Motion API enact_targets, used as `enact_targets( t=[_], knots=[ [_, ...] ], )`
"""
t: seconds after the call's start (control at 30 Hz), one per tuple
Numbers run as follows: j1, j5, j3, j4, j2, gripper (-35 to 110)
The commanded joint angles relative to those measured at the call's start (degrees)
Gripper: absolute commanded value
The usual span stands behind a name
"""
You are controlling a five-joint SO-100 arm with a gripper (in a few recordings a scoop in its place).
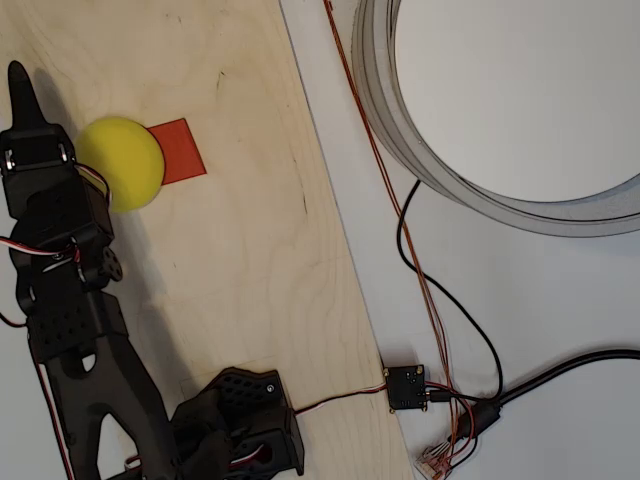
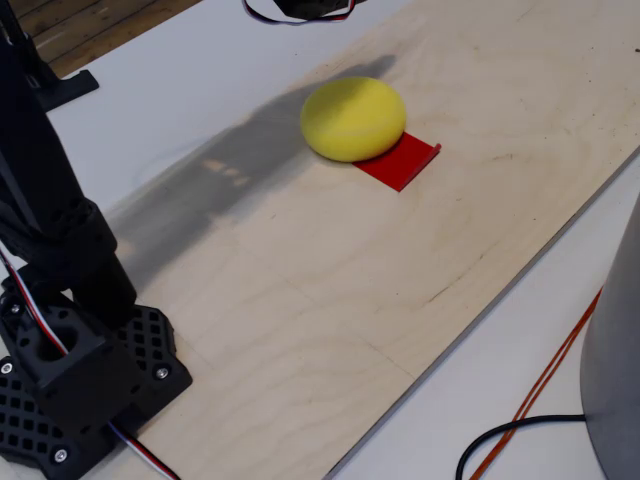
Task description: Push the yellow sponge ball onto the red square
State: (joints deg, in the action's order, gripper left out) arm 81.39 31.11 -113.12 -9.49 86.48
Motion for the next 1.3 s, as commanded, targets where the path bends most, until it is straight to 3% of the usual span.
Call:
enact_targets(
  t=[0.0, 0.53, 1.27],
  knots=[
    [-0.26, 2.37, -4.22, 0.62, 8.26, 20],
    [-5.54, 10.02, -12.13, 1.32, 15.82, 21],
    [-5.45, 10.99, -28.92, 8.61, 17.14, 20]
  ],
)
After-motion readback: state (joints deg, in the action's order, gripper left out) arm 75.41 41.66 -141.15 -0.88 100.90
